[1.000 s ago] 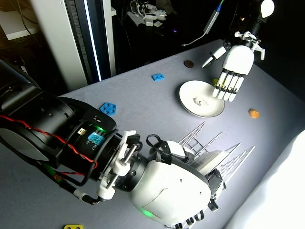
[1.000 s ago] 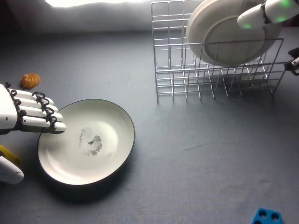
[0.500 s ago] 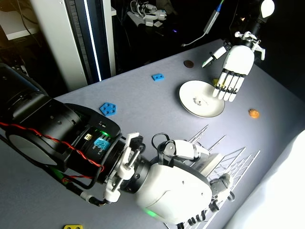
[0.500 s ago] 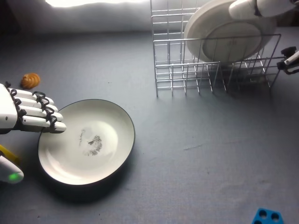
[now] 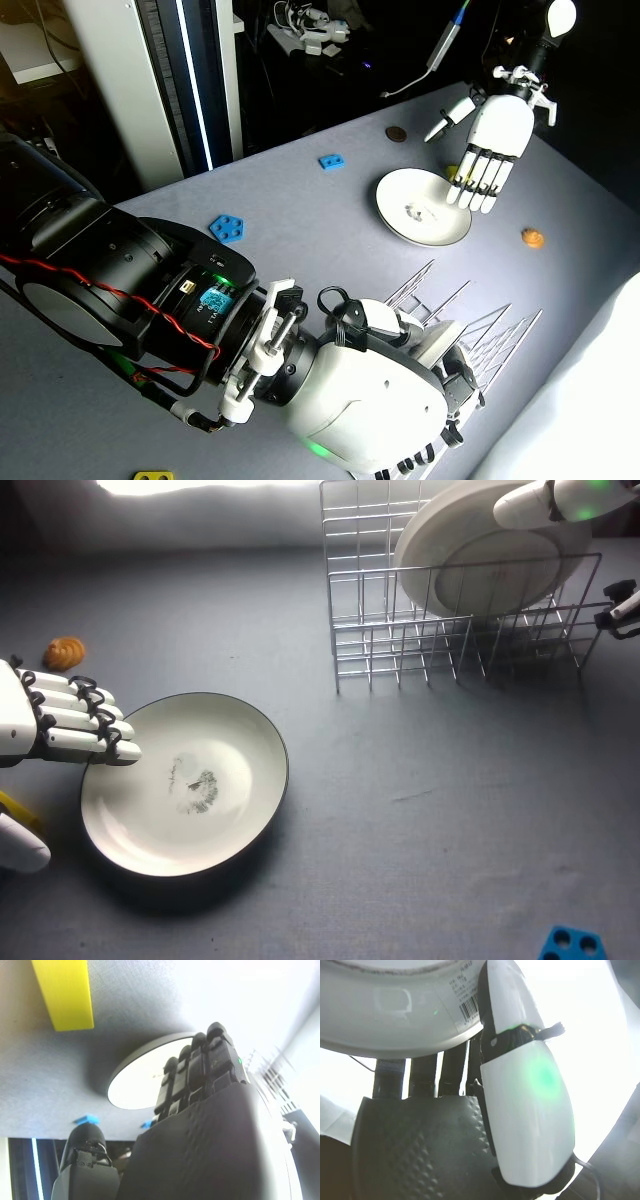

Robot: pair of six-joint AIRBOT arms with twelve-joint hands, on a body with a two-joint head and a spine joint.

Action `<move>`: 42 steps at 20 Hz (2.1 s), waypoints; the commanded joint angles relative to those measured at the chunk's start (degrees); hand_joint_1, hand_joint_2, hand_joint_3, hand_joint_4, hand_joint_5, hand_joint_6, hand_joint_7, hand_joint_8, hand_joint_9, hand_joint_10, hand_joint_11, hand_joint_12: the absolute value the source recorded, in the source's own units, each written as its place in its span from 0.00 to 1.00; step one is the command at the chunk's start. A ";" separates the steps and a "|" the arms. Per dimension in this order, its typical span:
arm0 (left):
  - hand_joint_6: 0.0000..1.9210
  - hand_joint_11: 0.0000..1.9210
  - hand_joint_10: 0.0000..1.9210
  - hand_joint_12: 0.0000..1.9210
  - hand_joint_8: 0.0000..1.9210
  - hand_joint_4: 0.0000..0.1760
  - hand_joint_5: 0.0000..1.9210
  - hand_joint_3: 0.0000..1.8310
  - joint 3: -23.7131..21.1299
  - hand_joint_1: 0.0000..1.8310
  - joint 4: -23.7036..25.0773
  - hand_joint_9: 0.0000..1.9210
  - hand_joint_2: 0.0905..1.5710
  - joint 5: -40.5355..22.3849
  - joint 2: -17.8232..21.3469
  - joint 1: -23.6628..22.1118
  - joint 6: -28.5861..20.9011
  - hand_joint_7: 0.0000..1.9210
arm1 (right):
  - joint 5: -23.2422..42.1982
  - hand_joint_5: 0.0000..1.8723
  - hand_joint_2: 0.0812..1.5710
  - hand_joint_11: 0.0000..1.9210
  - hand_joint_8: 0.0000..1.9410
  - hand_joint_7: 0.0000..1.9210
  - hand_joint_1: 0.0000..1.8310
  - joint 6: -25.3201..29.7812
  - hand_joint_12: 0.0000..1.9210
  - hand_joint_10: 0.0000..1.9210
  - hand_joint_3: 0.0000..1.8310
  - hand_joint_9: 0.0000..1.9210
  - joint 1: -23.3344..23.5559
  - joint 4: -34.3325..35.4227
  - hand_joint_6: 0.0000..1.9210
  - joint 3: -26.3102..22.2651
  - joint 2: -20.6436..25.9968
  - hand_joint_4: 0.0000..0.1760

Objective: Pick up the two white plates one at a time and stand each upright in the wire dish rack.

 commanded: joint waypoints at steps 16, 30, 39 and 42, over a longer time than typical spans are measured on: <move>0.00 0.00 0.00 0.00 0.00 0.00 0.00 0.00 0.75 0.00 -2.37 0.00 0.67 -0.84 -0.21 0.99 -0.01 0.00 | 14.30 0.11 0.55 0.00 0.00 0.19 0.49 -2.80 0.49 0.00 0.00 0.19 -0.40 -1.59 0.00 -0.02 0.39 0.00; 0.00 0.00 0.00 0.00 0.00 0.00 0.00 0.00 0.81 0.00 -2.37 0.00 0.67 -0.84 -0.20 1.10 -0.01 0.00 | 20.78 0.10 0.56 0.00 0.00 0.16 0.48 -2.96 0.42 0.00 0.00 0.15 0.70 -6.09 0.00 -2.29 1.17 0.00; 0.00 0.00 0.00 0.00 0.00 0.00 0.00 0.00 0.87 0.00 -2.36 0.00 0.67 -0.84 -0.31 2.13 -0.01 0.00 | 34.06 0.04 0.59 0.00 0.00 0.05 0.60 -9.97 0.17 0.00 0.01 0.04 1.57 -18.13 0.00 -7.24 1.97 0.00; 0.00 0.00 0.00 0.00 0.00 0.00 0.00 0.00 0.98 0.00 -2.39 0.00 0.67 -0.84 -0.59 3.34 -0.02 0.00 | 33.81 0.04 0.59 0.00 0.00 0.05 0.62 -14.65 0.19 0.00 0.00 0.05 1.59 -24.75 0.00 -10.89 2.03 0.00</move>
